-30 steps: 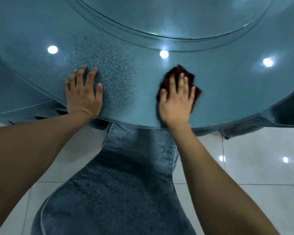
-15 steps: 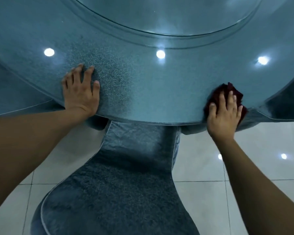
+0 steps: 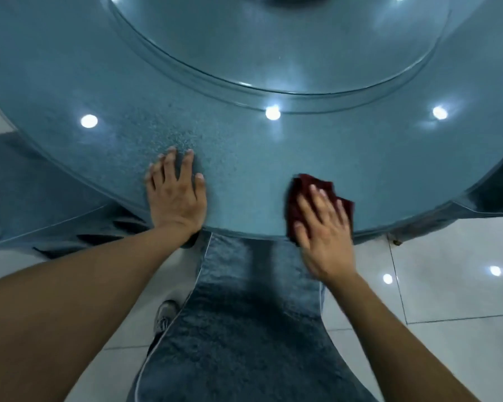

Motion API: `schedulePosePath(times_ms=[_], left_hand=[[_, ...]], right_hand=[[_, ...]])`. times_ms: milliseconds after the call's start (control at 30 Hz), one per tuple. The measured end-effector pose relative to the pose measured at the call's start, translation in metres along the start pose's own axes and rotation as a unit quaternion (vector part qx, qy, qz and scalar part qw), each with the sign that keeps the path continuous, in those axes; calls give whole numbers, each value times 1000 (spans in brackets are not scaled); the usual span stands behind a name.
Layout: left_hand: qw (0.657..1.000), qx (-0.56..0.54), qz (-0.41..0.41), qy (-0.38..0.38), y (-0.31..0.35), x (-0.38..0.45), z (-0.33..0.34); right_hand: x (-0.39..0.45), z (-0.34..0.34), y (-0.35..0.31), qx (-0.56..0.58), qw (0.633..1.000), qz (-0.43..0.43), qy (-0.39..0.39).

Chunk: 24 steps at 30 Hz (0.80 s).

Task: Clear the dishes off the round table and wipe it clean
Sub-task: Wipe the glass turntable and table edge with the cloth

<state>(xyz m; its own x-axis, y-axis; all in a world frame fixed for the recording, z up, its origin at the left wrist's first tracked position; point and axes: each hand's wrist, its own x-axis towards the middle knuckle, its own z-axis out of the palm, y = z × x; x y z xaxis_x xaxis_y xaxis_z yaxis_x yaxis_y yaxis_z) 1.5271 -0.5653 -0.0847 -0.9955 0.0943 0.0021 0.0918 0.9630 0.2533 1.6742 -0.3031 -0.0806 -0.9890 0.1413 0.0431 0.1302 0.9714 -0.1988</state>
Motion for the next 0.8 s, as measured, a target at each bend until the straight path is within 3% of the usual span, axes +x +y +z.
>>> schedulePosePath(times_ms=[100, 200, 267, 400, 533, 633, 733, 800], left_hand=[[1000, 10, 4, -11, -2, 0, -2], [1000, 5, 17, -21, -4, -1, -4], [999, -14, 36, -28, -13, 3, -10], [987, -48, 150, -26, -62, 32, -36], [992, -31, 124, 14, -141, 89, -53], [995, -5, 91, 35, -199, 137, -59], [997, 10, 59, 42, -243, 182, -68], [998, 11, 46, 43, -260, 198, -67]], right_hand=[[6, -15, 46, 4, 973, 231, 14], [28, -9, 9, 4, 945, 325, 22], [48, 6, -45, 0, 956, 292, 26], [83, 43, -189, 2, 989, 143, 40], [117, 64, -295, 52, 998, -31, 21], [129, 64, -267, 49, 997, -50, 12], [142, 54, -182, -19, 990, 123, 59], [151, 41, -129, -20, 958, 277, 70]])
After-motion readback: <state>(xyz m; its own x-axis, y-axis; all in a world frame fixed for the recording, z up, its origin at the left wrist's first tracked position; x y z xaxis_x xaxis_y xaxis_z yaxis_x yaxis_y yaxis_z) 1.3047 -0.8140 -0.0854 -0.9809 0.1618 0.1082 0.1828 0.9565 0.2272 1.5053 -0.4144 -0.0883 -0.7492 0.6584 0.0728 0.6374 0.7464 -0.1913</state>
